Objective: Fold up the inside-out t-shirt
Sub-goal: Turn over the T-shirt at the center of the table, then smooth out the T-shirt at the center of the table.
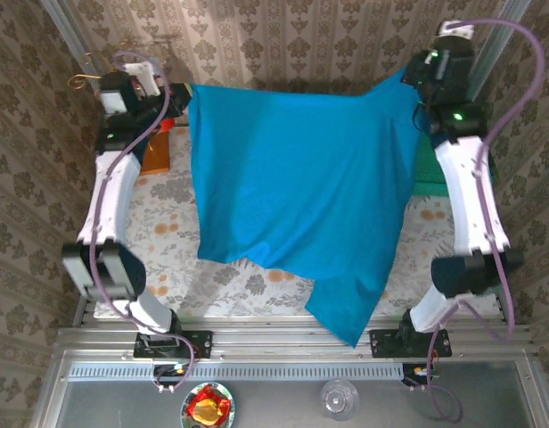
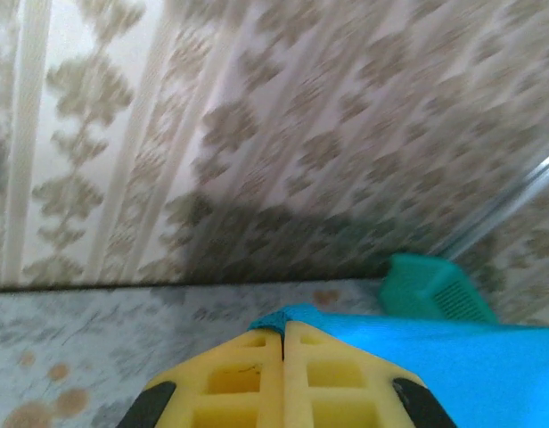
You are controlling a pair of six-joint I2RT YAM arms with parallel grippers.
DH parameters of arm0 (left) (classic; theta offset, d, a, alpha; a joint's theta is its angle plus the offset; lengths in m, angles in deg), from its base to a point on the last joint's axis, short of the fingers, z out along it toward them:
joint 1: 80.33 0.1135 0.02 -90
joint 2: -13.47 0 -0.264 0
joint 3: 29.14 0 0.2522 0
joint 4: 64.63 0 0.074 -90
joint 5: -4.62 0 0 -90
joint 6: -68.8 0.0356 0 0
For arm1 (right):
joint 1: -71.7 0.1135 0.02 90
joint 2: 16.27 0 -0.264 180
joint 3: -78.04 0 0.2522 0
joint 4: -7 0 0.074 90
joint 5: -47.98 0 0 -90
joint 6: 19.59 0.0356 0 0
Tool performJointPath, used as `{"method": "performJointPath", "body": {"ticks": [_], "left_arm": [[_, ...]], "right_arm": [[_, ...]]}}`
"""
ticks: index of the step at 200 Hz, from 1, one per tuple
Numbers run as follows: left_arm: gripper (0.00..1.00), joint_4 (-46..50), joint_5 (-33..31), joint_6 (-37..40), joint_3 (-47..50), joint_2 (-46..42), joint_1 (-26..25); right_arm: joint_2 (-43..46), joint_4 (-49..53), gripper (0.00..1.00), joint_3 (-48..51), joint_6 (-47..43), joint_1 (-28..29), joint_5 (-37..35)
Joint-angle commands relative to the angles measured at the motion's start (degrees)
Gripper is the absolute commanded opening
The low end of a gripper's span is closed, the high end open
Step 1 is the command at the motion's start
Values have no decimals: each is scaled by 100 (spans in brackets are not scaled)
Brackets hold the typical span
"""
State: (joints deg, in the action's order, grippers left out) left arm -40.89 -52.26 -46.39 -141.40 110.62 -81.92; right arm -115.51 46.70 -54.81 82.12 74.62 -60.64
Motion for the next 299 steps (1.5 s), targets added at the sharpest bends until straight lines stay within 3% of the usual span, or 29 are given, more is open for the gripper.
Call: {"method": "performJointPath", "body": {"ticks": [1,14,28,36,50,64,80,111,139,183,212,245,272,299], "left_arm": [[0,-24,-370,418,-445,1127,-26],[1,359,-517,432,-1160,1922,-39],[27,1013,-704,581,-2099,2643,-107],[33,1403,-880,739,-2577,2912,-173],[40,1892,-1091,939,-3145,3169,-277],[44,2212,-1141,994,-3399,3193,-343],[45,2414,-1180,1095,-3323,3025,-434],[44,2685,-1224,1192,-2466,2384,-684],[42,2687,-1328,1158,-900,1569,-997],[40,2378,-1917,972,1896,60,-1426],[38,2069,-1777,637,3359,-556,-1472],[40,1964,-1972,422,4404,-839,-1476],[41,2073,-2355,267,4785,-978,-1397],[41,2037,-2240,132,5102,-1225,-1113]], "right_arm": [[-1047,-314,0,-641,46,-28,212],[-1972,76,1,-1516,182,-28,335],[-2995,1027,37,-2996,282,-28,498],[-3526,1582,49,-3876,337,-28,564],[-4115,2322,54,-4931,446,-19,647],[-4141,2617,55,-4951,505,-11,804],[-3725,2637,55,-4143,565,22,986],[-2236,1722,55,-1244,708,142,1692],[-1129,1208,54,856,1174,225,2346],[120,1080,52,3370,1681,506,3305],[772,825,52,4948,1981,757,3667],[1145,700,56,6271,2178,1069,3990],[1439,907,59,6911,2338,1403,3394],[1803,973,60,7353,2582,1503,3195]]}}
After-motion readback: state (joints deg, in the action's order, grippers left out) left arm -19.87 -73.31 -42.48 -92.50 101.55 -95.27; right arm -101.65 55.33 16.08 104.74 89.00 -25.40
